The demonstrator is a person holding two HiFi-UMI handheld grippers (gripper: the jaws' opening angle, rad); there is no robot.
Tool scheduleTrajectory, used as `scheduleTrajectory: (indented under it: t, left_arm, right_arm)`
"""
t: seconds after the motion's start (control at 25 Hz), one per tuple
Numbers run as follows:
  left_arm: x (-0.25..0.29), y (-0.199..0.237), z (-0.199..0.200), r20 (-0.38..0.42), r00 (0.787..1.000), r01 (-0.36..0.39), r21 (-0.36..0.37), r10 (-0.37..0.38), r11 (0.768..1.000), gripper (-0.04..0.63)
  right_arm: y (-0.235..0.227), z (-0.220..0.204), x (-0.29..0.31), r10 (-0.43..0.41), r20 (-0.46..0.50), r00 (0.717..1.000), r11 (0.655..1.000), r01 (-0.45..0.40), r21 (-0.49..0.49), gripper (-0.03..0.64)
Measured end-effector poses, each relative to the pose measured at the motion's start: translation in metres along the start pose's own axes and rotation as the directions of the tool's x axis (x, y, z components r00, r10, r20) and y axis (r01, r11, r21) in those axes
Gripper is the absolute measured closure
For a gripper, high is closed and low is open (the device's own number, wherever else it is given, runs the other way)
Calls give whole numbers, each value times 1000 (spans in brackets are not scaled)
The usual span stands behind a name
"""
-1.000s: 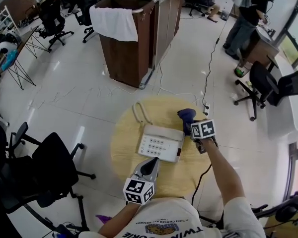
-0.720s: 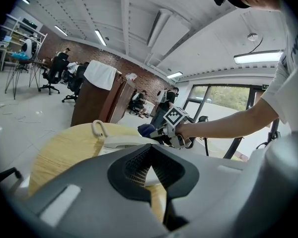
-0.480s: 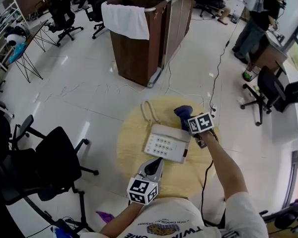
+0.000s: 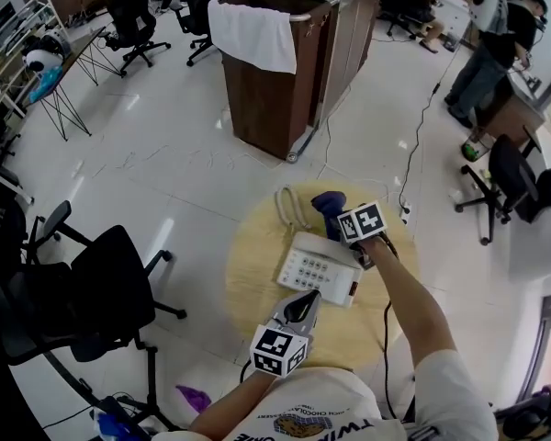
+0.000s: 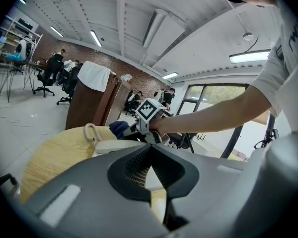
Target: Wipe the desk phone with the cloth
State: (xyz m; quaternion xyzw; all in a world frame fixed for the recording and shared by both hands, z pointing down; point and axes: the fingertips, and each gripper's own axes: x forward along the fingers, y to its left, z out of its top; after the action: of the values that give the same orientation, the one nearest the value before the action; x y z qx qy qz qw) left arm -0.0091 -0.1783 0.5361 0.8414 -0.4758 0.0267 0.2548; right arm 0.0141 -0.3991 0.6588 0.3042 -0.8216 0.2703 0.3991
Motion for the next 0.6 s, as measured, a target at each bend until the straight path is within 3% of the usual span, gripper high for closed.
scheduleTrajectory:
  t: [0.6]
  left_arm:
    - [-7,1,-6,-25,1000,-9,4,9,1000,603]
  right_arm:
    - [50,35,32,68,-5,998,988,-68,-138,551]
